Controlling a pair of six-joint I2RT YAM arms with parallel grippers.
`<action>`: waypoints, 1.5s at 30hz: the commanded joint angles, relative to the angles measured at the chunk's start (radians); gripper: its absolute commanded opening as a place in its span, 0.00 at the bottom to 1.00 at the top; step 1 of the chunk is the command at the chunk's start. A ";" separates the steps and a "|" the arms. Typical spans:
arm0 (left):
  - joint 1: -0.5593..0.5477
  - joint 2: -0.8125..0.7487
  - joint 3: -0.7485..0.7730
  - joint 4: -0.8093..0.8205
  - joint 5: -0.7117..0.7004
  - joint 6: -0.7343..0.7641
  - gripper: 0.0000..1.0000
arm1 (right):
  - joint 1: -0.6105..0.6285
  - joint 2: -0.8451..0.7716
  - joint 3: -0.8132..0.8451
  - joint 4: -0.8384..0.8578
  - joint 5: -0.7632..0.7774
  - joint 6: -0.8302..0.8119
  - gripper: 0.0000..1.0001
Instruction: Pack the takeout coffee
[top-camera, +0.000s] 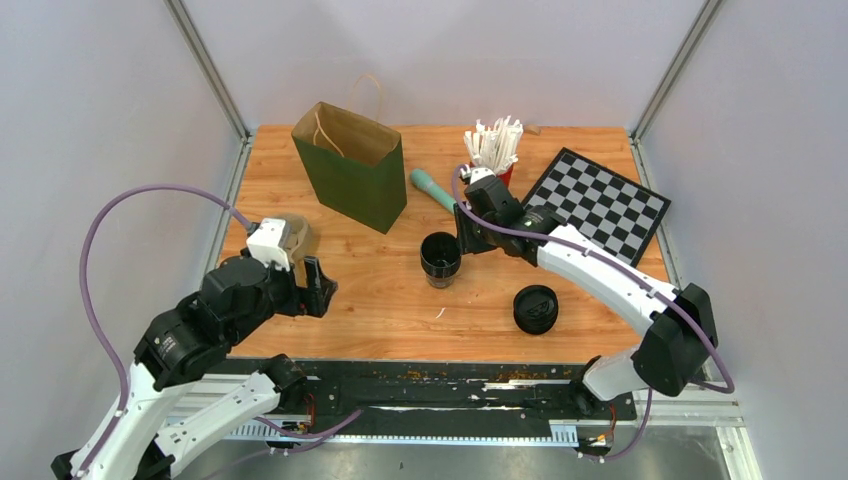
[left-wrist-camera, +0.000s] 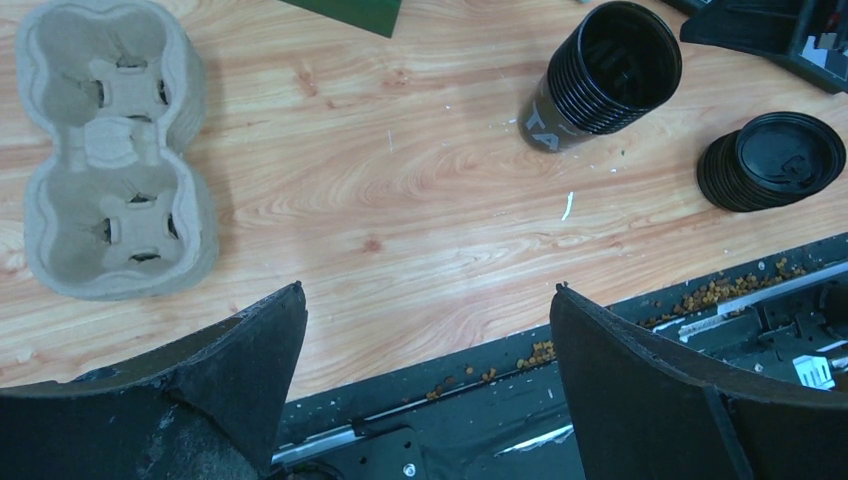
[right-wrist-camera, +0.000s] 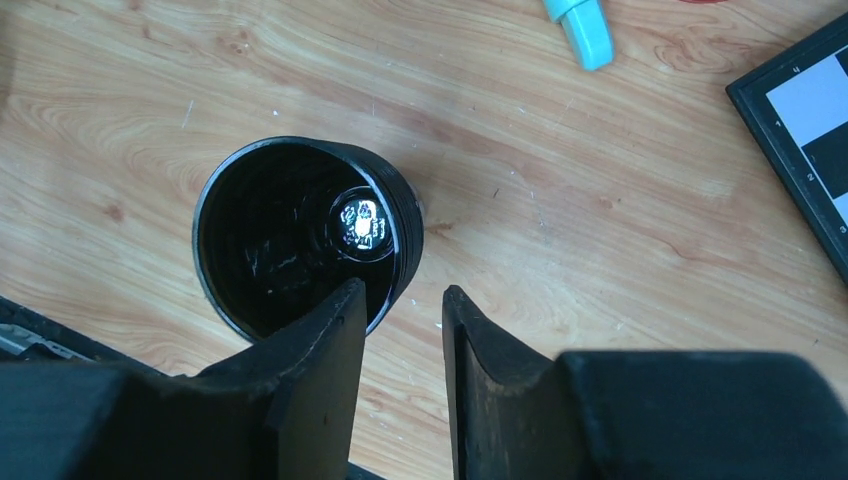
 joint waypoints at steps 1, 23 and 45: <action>-0.003 0.017 -0.003 0.028 0.012 -0.018 0.98 | -0.002 0.029 0.042 0.059 0.020 -0.034 0.33; -0.004 0.046 -0.025 0.056 0.027 -0.041 0.95 | -0.021 0.076 0.049 0.062 0.072 -0.058 0.00; -0.004 0.062 -0.031 0.071 0.059 -0.052 0.93 | -0.131 -0.018 0.094 0.019 -0.081 -0.062 0.00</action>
